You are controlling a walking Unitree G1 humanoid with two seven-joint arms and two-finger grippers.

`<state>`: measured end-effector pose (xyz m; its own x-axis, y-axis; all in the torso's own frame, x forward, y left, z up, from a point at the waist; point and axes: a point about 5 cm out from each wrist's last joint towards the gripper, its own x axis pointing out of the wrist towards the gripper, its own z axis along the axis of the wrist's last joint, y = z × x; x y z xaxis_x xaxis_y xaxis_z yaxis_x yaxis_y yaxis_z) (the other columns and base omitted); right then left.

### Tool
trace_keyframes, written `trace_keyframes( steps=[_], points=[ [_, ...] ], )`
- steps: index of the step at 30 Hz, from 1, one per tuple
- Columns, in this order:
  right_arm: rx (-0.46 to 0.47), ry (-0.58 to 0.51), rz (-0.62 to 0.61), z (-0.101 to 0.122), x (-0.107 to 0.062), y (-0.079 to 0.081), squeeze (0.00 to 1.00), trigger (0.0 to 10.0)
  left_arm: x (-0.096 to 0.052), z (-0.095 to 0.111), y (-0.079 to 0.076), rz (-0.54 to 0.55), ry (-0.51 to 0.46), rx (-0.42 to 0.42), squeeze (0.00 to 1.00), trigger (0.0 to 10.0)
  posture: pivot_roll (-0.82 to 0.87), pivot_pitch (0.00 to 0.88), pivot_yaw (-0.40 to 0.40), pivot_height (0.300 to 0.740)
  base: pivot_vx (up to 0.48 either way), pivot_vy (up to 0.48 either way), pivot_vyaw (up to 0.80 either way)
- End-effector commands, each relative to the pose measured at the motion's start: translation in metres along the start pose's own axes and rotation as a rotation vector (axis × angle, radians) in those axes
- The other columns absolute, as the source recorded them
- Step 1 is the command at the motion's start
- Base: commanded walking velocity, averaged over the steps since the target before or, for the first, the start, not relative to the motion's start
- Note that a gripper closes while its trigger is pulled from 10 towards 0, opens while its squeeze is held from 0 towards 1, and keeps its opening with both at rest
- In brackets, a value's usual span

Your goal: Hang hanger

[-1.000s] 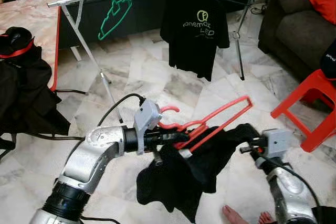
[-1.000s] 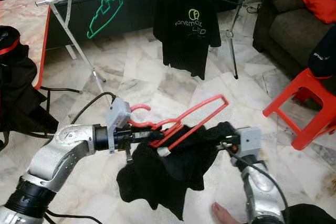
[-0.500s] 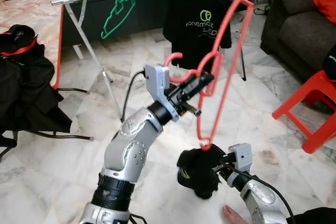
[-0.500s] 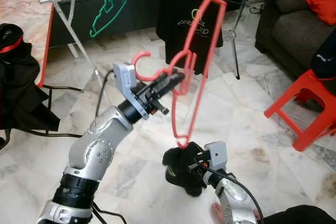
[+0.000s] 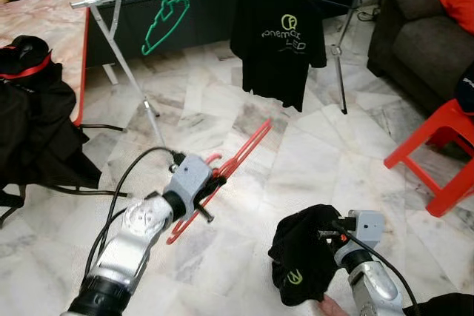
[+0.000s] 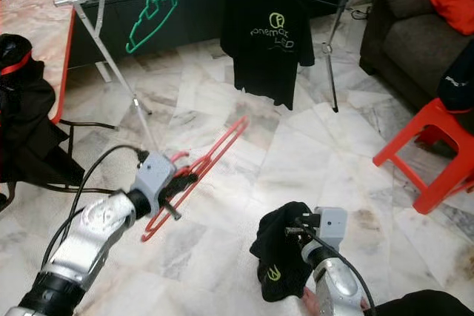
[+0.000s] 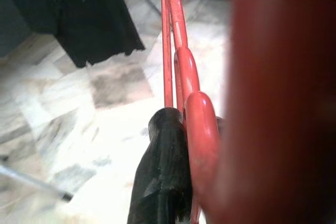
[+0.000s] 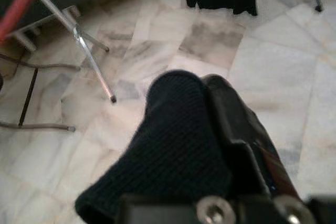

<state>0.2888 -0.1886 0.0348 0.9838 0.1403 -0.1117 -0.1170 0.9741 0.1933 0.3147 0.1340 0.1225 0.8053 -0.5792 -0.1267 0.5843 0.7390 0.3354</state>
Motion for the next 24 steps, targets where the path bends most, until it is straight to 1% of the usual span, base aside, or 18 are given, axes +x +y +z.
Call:
trace_keyframes(
  steps=[1, 3, 4, 5, 7, 8, 9, 12, 13, 16, 17, 18, 19, 20, 21, 22, 23, 24],
  points=[
    [-0.016, -0.079, -0.075, 0.013, -0.001, -0.008, 0.00, 0.0, -0.019, -0.043, -0.005, -0.001, 0.148, -0.014, 0.00, 10.0, 0.03, 0.203, 0.045, 0.740, 0.000, 0.000, 0.00],
    [-0.010, -0.106, -0.124, 0.019, -0.001, -0.013, 0.00, 0.0, -0.033, -0.070, -0.006, 0.013, 0.248, -0.044, 0.00, 10.0, 0.03, 0.199, 0.050, 0.740, 0.000, 0.000, 0.00],
    [0.001, -0.135, -0.168, 0.026, -0.001, -0.018, 0.00, 0.0, -0.049, -0.095, -0.010, 0.025, 0.345, -0.063, 0.00, 10.0, 0.02, 0.192, 0.054, 0.740, 0.000, 0.000, 0.00],
    [0.003, -0.143, -0.180, 0.027, -0.001, -0.019, 0.00, 0.0, -0.054, -0.102, -0.012, 0.029, 0.371, -0.065, 0.00, 10.0, 0.02, 0.192, 0.054, 0.740, 0.000, 0.000, 0.00],
    [-0.010, -0.167, -0.216, 0.034, 0.000, -0.022, 0.00, 0.0, -0.072, -0.124, -0.021, 0.044, 0.464, -0.097, 0.00, 10.0, 0.02, 0.187, 0.059, 0.740, 0.000, 0.000, 0.00],
    [-0.018, -0.193, -0.253, 0.041, 0.000, -0.026, 0.00, 0.0, -0.094, -0.147, -0.035, 0.073, 0.557, -0.164, 0.00, 10.0, 0.03, 0.180, 0.059, 0.740, 0.000, 0.000, 0.00],
    [-0.005, -0.204, -0.268, 0.044, 0.001, -0.027, 0.00, 0.0, -0.105, -0.157, -0.039, 0.101, 0.604, -0.184, 0.00, 10.0, 0.03, 0.172, 0.059, 0.740, 0.000, 0.000, 0.00],
    [0.015, -0.221, -0.290, 0.049, 0.002, -0.026, 0.00, 0.0, -0.128, -0.176, -0.049, 0.176, 0.699, -0.262, 0.00, 10.0, 0.03, 0.161, 0.053, 0.740, 0.000, 0.000, 0.00],
    [0.009, -0.226, -0.291, 0.051, 0.003, -0.025, 0.00, 0.0, -0.140, -0.185, -0.054, 0.196, 0.750, -0.288, 0.00, 10.0, 0.03, 0.151, 0.048, 0.740, 0.000, 0.000, 0.00],
    [-0.019, -0.237, -0.297, 0.057, 0.006, -0.023, 0.00, 0.0, -0.162, -0.200, -0.067, 0.214, 0.853, -0.333, 0.00, 10.0, 0.03, 0.141, 0.047, 0.740, 0.000, 0.000, 0.00],
    [-0.014, -0.253, -0.317, 0.063, 0.008, -0.023, 0.00, 0.0, -0.177, -0.209, -0.075, 0.235, 0.933, -0.375, 0.00, 10.0, 0.03, 0.132, 0.046, 0.740, 0.000, 0.000, 0.00],
    [-0.014, -0.253, -0.317, 0.063, 0.008, -0.023, 0.00, 0.0, -0.177, -0.209, -0.075, 0.235, 0.933, -0.375, 0.00, 10.0, 0.03, 0.132, 0.046, 0.740, 0.000, 0.000, 0.00],
    [-0.011, -0.259, -0.322, 0.068, 0.010, -0.020, 0.00, 0.0, -0.191, -0.216, -0.081, 0.264, 1.029, -0.387, 0.00, 10.0, 0.02, 0.120, 0.045, 0.740, 0.000, 0.000, 0.00],
    [-0.022, -0.262, -0.320, 0.070, 0.011, -0.019, 0.00, 10.0, -0.198, -0.219, -0.083, 0.279, 1.081, -0.387, 0.00, 10.0, 0.02, 0.118, 0.044, 0.740, 0.000, 0.000, 0.00],
    [-0.040, -0.264, -0.320, 0.073, 0.013, -0.015, 0.00, 10.0, -0.205, -0.222, -0.086, 0.295, 1.133, -0.378, 0.00, 10.0, 0.00, 0.109, 0.040, 0.740, 0.000, 0.000, 0.00],
    [-0.040, -0.264, -0.320, 0.073, 0.013, -0.015, 0.00, 10.0, -0.205, -0.222, -0.086, 0.295, 1.133, -0.378, 0.00, 10.0, 0.00, 0.109, 0.040, 0.740, 0.000, 0.000, 0.00],
    [-0.067, -0.280, -0.329, 0.077, 0.013, -0.012, 0.00, 10.0, -0.202, -0.221, -0.085, 0.339, 1.107, -0.435, 0.00, 10.0, -0.01, 0.099, 0.039, 0.740, 0.000, 0.000, 0.00],
    [-0.069, -0.289, -0.341, 0.079, 0.013, -0.012, 0.00, 10.0, -0.197, -0.220, -0.084, 0.354, 1.084, -0.454, 0.00, 10.0, -0.01, 0.096, 0.041, 0.740, 0.000, 0.000, 0.00]
  ],
)
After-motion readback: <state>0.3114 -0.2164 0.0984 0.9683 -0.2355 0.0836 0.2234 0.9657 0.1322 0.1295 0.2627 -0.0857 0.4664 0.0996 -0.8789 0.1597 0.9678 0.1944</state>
